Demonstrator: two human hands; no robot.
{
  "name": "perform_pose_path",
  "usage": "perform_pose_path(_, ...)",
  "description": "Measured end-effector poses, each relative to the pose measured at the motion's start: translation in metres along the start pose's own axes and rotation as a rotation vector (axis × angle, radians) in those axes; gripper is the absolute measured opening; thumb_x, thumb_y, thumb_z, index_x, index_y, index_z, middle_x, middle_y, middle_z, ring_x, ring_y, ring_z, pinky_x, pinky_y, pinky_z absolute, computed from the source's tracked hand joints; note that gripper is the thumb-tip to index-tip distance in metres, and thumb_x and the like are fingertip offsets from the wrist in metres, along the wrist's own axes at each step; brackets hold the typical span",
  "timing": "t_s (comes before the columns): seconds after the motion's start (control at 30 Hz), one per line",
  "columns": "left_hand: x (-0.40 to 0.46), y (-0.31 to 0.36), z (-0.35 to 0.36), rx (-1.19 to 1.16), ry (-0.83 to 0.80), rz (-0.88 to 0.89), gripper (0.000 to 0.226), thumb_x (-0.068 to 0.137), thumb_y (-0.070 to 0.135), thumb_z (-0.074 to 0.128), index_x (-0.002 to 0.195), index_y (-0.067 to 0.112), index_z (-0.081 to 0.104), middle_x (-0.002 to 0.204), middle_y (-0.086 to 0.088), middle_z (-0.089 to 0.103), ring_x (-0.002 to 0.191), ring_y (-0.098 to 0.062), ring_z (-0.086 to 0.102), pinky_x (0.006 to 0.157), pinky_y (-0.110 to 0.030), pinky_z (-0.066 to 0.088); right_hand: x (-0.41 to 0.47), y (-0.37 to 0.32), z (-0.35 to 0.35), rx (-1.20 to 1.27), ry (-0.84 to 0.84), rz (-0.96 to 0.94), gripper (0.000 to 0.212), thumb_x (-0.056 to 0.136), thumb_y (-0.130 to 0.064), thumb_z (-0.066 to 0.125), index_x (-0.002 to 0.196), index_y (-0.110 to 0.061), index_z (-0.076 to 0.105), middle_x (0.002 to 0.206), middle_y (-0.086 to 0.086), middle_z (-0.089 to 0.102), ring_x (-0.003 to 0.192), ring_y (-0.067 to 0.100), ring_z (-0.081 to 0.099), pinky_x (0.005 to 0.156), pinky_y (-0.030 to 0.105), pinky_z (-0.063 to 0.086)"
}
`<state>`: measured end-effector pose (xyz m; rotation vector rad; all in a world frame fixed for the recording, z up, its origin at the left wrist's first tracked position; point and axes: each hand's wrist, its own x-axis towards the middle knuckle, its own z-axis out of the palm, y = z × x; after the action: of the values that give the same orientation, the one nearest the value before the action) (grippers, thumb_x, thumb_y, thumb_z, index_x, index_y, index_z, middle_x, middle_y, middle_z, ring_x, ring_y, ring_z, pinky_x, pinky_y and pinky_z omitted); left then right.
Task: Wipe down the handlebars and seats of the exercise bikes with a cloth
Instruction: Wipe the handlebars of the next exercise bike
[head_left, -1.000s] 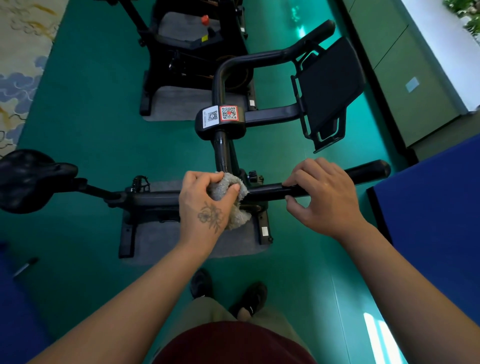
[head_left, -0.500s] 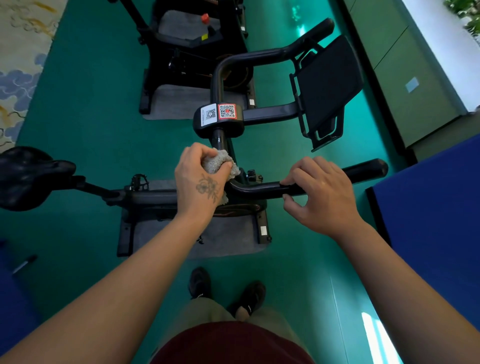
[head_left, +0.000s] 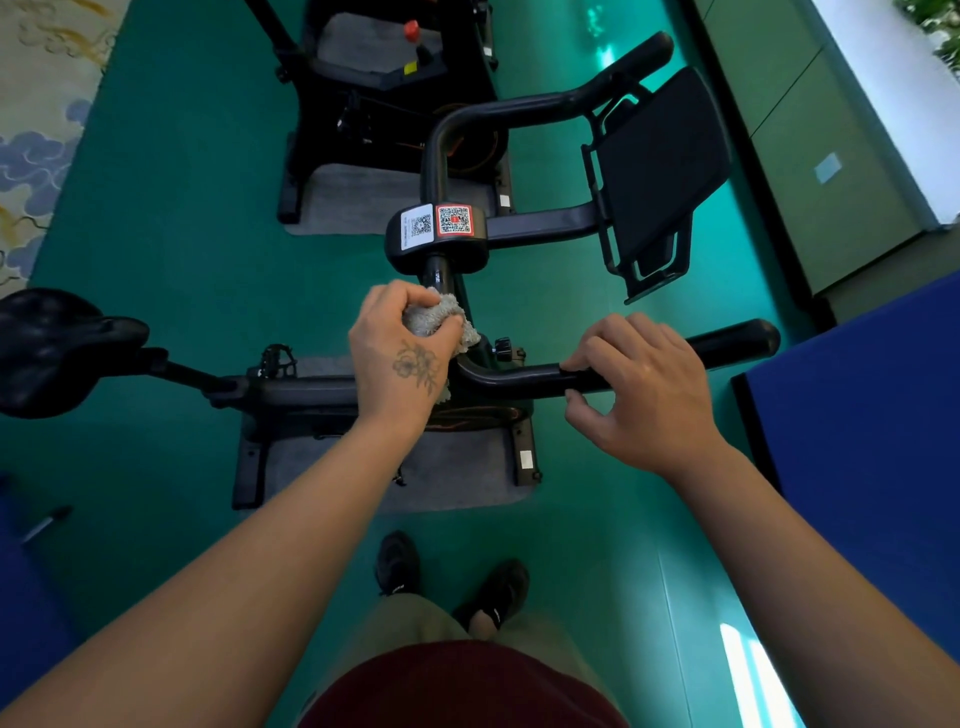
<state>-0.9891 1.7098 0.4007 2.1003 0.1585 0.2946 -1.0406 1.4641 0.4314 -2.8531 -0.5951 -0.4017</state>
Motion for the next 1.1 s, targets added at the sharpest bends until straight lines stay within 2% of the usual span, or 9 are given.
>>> perform_pose_path(0.23,-0.023,-0.006,-0.009,-0.012,0.001,0.045,0.019,0.085,0.021,0.087,0.098,0.017,0.073,0.107,0.004,0.068,0.101,0.004,0.062,0.088,-0.01,0.046,0.0,-0.001,0.002,-0.007,0.015,-0.006,0.019,0.081,-0.031,0.071,0.094,-0.017,0.068,0.095,0.0,0.06,0.081,0.024,0.051,0.07,0.039,0.038)
perform_pose_path(0.37,-0.014,-0.005,-0.005,-0.009,0.011,0.048,0.017,0.084,0.019,0.087,0.093,0.018,0.073,0.106,0.005,0.068,0.098,0.007,0.061,0.085,-0.009,0.046,0.002,-0.001,0.001,-0.007,0.013,0.002,0.02,0.08,-0.031,0.071,0.093,-0.017,0.067,0.095,0.0,0.06,0.082,0.025,0.051,0.07,0.041,0.039)
perform_pose_path(0.47,0.003,-0.005,0.001,-0.003,0.02,0.038,0.019,0.082,0.02,0.089,0.095,0.016,0.075,0.105,0.004,0.067,0.094,0.0,0.062,0.084,-0.013,0.05,0.002,-0.001,0.001,-0.005,0.011,0.007,0.02,0.08,-0.03,0.071,0.093,-0.017,0.067,0.095,0.001,0.06,0.082,0.025,0.051,0.07,0.041,0.04)
perform_pose_path(0.6,0.018,-0.001,0.006,0.011,0.021,0.023,0.019,0.084,0.021,0.088,0.097,0.015,0.077,0.108,0.001,0.062,0.091,0.001,0.058,0.081,-0.004,0.043,0.003,-0.002,0.001,-0.008,0.011,0.009,0.02,0.08,-0.03,0.071,0.093,-0.016,0.067,0.095,0.001,0.06,0.081,0.025,0.051,0.069,0.041,0.039)
perform_pose_path(0.7,0.018,0.001,0.006,0.026,0.009,0.03,0.018,0.085,0.021,0.087,0.097,0.013,0.076,0.107,0.001,0.06,0.09,-0.004,0.057,0.079,-0.001,0.04,0.001,-0.002,0.001,-0.005,0.014,0.012,0.019,0.08,-0.03,0.071,0.092,-0.016,0.067,0.095,0.001,0.061,0.082,0.025,0.051,0.07,0.041,0.039)
perform_pose_path(0.9,-0.003,-0.005,-0.004,0.042,-0.015,0.063,0.015,0.086,0.019,0.085,0.096,0.014,0.074,0.105,0.004,0.059,0.091,0.013,0.054,0.08,-0.002,0.038,0.001,-0.002,0.001,-0.011,0.01,0.018,0.02,0.079,-0.031,0.071,0.093,-0.017,0.067,0.095,0.0,0.06,0.082,0.025,0.052,0.07,0.041,0.039)
perform_pose_path(1.1,0.015,0.0,0.003,0.033,-0.017,0.061,0.017,0.084,0.018,0.088,0.097,0.014,0.078,0.104,0.001,0.064,0.09,-0.003,0.059,0.08,-0.002,0.041,0.004,-0.002,0.001,-0.011,0.001,0.026,0.019,0.079,-0.031,0.07,0.092,-0.018,0.067,0.095,0.0,0.06,0.082,0.025,0.051,0.07,0.041,0.039)
